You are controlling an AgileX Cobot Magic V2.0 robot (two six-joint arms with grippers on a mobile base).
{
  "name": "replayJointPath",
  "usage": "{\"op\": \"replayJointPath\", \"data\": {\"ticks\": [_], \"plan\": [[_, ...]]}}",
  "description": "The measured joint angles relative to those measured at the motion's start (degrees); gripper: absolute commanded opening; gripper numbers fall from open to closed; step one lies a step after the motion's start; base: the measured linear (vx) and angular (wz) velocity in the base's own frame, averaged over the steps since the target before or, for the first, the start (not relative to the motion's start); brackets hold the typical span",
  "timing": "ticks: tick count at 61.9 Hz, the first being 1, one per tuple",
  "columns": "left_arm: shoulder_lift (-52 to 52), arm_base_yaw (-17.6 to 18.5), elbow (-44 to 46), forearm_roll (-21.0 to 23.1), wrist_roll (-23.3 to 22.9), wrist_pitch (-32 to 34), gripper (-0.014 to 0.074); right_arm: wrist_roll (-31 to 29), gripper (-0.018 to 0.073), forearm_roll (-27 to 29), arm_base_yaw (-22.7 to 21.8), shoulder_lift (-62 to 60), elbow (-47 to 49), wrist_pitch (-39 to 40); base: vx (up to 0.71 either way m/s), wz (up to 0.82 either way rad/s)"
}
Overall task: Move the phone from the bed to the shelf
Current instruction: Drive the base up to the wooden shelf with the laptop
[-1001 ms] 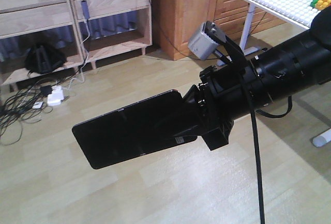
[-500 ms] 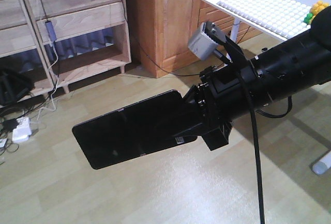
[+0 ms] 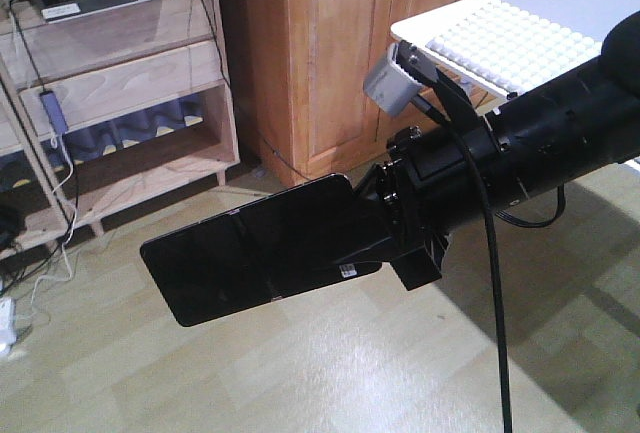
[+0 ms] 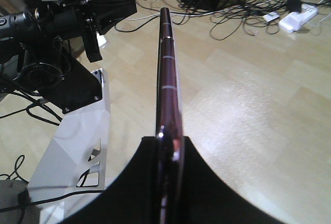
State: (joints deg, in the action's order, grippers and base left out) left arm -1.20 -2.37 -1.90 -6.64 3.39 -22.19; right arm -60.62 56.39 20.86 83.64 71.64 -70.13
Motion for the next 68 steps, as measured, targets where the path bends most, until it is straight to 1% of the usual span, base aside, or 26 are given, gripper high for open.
{"op": "replayJointPath", "data": {"ticks": [37,53,68], "plan": [[0.0,0.0,0.0,0.0,0.0,0.0,0.0001,0.0,-0.0002,0.0,0.0,0.0,0.0,0.0,0.57,0.02],[0.0,0.0,0.0,0.0,0.0,0.0,0.0001,0.0,-0.0002,0.0,0.0,0.0,0.0,0.0,0.54,0.22],[0.0,0.0,0.0,0.0,0.0,0.0,0.0001,0.0,-0.0002,0.0,0.0,0.0,0.0,0.0,0.51,0.37]]}}
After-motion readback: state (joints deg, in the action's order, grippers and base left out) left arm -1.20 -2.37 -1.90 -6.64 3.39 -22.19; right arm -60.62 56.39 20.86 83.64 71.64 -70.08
